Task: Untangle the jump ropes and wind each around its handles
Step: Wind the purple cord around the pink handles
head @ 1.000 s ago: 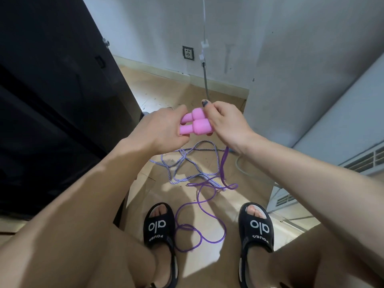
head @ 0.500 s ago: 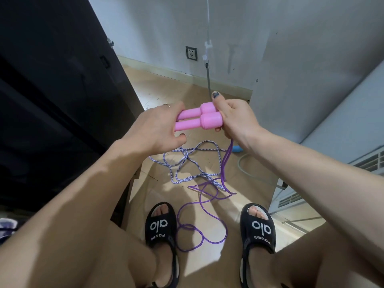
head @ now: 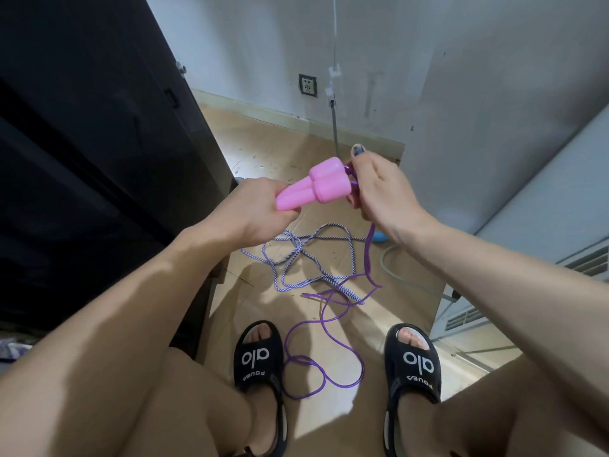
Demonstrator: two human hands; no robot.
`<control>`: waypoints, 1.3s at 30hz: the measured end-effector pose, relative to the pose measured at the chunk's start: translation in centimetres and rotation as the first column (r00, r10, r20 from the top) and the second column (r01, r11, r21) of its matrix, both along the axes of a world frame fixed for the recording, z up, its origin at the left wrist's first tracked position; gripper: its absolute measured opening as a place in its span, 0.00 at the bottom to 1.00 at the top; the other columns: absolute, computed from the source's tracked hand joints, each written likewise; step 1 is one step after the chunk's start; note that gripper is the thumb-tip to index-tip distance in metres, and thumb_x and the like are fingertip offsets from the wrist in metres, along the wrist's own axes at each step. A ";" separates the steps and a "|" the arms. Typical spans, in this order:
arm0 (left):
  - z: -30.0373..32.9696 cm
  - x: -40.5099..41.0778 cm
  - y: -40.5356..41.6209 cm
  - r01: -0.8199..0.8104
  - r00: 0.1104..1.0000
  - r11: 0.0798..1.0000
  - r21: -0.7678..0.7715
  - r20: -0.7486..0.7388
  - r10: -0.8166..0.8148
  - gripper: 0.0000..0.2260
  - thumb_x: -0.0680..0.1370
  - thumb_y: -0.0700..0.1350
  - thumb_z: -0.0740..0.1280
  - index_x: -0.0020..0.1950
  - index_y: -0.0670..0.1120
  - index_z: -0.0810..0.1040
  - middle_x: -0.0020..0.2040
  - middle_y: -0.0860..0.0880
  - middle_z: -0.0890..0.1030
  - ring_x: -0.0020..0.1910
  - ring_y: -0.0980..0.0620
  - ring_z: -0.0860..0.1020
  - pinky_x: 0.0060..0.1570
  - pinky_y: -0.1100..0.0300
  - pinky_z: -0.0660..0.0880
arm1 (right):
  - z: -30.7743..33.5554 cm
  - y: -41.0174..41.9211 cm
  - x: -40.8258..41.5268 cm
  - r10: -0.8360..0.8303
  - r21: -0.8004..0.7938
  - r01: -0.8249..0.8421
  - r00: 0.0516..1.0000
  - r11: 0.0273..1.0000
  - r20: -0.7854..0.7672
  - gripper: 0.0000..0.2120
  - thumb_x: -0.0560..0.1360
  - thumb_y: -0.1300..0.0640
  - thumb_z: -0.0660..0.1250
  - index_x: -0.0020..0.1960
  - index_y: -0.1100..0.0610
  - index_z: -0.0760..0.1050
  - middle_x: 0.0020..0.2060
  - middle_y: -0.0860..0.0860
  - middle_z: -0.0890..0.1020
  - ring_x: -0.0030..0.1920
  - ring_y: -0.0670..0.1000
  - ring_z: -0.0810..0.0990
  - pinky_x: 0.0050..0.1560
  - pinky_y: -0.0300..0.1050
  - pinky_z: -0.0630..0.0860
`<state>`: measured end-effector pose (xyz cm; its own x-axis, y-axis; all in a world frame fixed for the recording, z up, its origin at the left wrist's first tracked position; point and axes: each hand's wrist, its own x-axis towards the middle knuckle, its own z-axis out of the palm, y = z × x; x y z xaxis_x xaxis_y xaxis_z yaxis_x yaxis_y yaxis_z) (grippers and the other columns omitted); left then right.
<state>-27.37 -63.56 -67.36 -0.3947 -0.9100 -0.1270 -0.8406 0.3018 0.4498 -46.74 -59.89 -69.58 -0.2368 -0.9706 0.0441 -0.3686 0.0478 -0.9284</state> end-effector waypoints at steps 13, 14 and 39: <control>-2.2 0.2 -1.3 -0.317 0.878 0.902 0.293 -0.268 0.396 0.06 0.76 0.45 0.69 0.43 0.45 0.74 0.32 0.47 0.66 0.29 0.48 0.63 0.31 0.57 0.60 | -3.0 2.6 2.9 0.241 0.175 -0.165 0.668 0.971 -0.704 0.09 0.85 0.51 0.49 0.50 0.55 0.61 0.36 0.55 0.69 0.38 0.64 0.71 0.38 0.51 0.65; -2.4 0.4 -1.6 -0.316 0.903 0.920 0.234 -0.224 0.367 0.07 0.76 0.45 0.68 0.42 0.44 0.73 0.32 0.47 0.68 0.30 0.47 0.65 0.32 0.57 0.61 | -3.1 3.2 3.5 0.303 0.214 -0.218 0.600 0.952 -0.740 0.08 0.85 0.53 0.50 0.49 0.54 0.61 0.35 0.53 0.68 0.38 0.63 0.72 0.38 0.50 0.64; -2.9 -1.8 6.8 0.386 0.822 0.885 -0.260 0.533 -0.202 0.05 0.80 0.50 0.60 0.49 0.52 0.64 0.40 0.51 0.70 0.38 0.46 0.68 0.37 0.57 0.61 | -0.5 0.6 0.3 0.471 0.164 -0.444 0.789 0.881 -0.394 0.18 0.79 0.49 0.65 0.34 0.55 0.77 0.25 0.48 0.74 0.27 0.47 0.68 0.33 0.43 0.67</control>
<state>-29.15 -56.75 -70.30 -0.6222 -0.7791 -0.0762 -0.7629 0.6253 -0.1640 -46.42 -59.27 -70.08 0.2629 -0.9645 -0.0262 -0.7060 -0.1738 -0.6866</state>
